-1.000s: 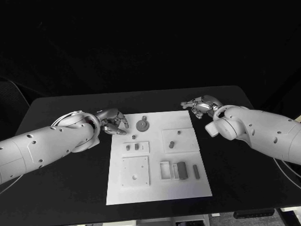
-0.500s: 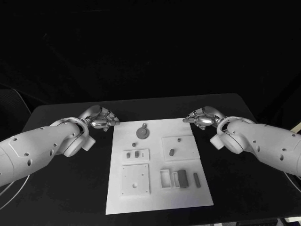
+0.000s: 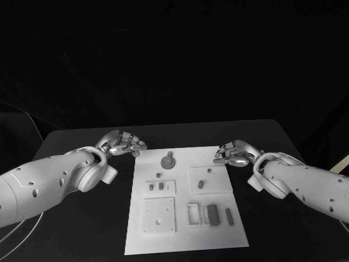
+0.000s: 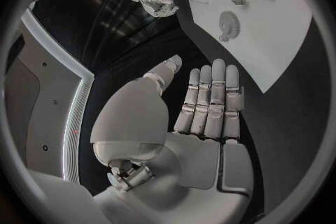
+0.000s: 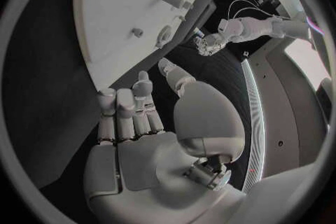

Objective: Assemble the parts on the task board

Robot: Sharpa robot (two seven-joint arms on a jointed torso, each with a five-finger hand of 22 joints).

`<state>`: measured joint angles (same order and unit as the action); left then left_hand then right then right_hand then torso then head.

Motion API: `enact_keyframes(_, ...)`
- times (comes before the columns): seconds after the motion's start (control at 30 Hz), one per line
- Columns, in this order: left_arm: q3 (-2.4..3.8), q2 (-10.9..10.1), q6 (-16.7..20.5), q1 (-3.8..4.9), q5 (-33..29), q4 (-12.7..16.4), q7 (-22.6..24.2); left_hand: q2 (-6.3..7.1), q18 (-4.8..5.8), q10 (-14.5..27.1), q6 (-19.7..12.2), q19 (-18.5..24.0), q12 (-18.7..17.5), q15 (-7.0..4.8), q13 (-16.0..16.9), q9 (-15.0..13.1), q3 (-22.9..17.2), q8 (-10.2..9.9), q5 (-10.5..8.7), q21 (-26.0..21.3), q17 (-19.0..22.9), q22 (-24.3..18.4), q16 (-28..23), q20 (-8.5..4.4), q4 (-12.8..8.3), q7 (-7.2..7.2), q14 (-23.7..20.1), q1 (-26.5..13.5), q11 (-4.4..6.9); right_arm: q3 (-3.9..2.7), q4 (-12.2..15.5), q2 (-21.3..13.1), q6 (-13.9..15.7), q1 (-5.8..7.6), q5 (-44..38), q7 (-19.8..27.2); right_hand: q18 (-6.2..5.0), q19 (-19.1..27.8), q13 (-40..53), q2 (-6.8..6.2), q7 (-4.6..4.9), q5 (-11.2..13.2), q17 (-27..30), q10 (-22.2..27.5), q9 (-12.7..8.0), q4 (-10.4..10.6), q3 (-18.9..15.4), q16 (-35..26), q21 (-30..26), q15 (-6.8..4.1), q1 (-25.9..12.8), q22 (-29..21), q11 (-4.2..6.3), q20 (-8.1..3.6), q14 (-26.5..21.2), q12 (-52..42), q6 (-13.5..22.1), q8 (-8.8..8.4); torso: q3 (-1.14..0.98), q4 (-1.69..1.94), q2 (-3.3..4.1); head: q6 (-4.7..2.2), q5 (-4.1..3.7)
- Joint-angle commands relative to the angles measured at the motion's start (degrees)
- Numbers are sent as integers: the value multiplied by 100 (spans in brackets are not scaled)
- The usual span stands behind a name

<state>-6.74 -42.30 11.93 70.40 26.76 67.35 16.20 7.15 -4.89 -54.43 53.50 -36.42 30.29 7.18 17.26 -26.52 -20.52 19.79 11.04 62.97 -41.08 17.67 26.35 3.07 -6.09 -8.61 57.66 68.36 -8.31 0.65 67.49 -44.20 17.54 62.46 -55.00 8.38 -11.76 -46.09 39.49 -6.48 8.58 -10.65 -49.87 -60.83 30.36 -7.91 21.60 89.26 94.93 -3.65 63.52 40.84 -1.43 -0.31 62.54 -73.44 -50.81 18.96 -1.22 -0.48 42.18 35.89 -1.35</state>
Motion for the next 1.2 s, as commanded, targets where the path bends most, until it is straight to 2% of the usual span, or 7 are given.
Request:
enact_keyframes(0.03,-3,8,-113,-61,-262,59,188,-17,71,58,-44,41,-48,9,-8,-5,42,-18,9,-26,33,8,-77,4,-8,-12,-59,-53,-2,9,-20,19,205,-107,-737,150,-279,-37,-11,-5,53,-11,7,-28,-2,-17,7,-20,769,-28,56,10,-1,-9,19,37,8,19,18,8,-161,69,29)
enact_keyframes(0.13,-9,30,-128,-164,-279,81,183,-22,74,67,-50,50,-66,14,-9,-5,47,-19,3,-32,44,10,-103,6,-3,-13,-71,-59,-3,16,-37,46,267,-193,-987,114,-278,-37,-14,-29,55,-7,8,-32,-4,-16,-3,-21,769,-28,77,11,-2,-8,22,38,16,14,19,12,-281,183,59)
enact_keyframes(0.23,-13,56,-101,-255,-317,75,172,-25,77,76,-53,59,-84,21,-10,-6,53,-20,-2,-38,53,12,-127,8,3,-16,-82,-67,-5,19,-49,73,279,-258,-1181,62,-276,-38,-18,-51,57,-5,9,-33,-8,-13,-15,-23,769,-27,89,12,-2,-6,23,40,29,7,25,16,-344,232,95)
enact_keyframes(0.43,-35,86,-92,-325,-323,69,163,-33,81,77,-53,69,-100,31,-9,-7,60,-18,-5,-44,64,14,-153,10,13,-25,-91,-80,-17,24,-89,123,334,-312,-1382,-7,-263,-29,-43,-130,72,0,19,-13,-40,14,-97,-42,755,-18,113,8,-15,5,15,64,142,-56,24,11,-429,306,94)
enact_keyframes(0.73,-44,102,-90,-356,-323,80,149,-38,85,78,-57,86,-119,41,-8,-7,68,-18,-7,-53,77,16,-185,13,21,-36,-106,-93,-31,84,-184,247,362,-336,-1715,-254,-257,-21,-56,-151,79,2,24,4,-60,21,-137,-53,745,-12,126,4,-22,10,5,79,216,-94,39,20,-453,358,76)
enact_keyframes(0.97,-46,135,-112,-357,-323,80,135,-40,89,86,-66,104,-139,47,-8,-6,75,-23,-8,-64,89,17,-214,15,27,-41,-121,-102,-38,160,-332,400,302,-372,-2123,-568,-252,-10,-72,-170,86,1,28,30,-83,20,-177,-64,733,-6,154,-1,-31,15,-8,97,300,-133,41,24,-439,402,121)
enact_keyframes(1.2,-49,128,-117,-358,-323,84,119,-44,95,98,-80,128,-165,55,-9,-5,83,-28,-8,-78,104,17,-252,18,33,-44,-142,-112,-43,167,-456,530,371,-460,-2247,-694,-249,-3,-82,-178,92,0,30,48,-104,19,-202,-67,726,-2,183,-5,-38,17,-15,109,378,-167,38,22,-438,431,136)
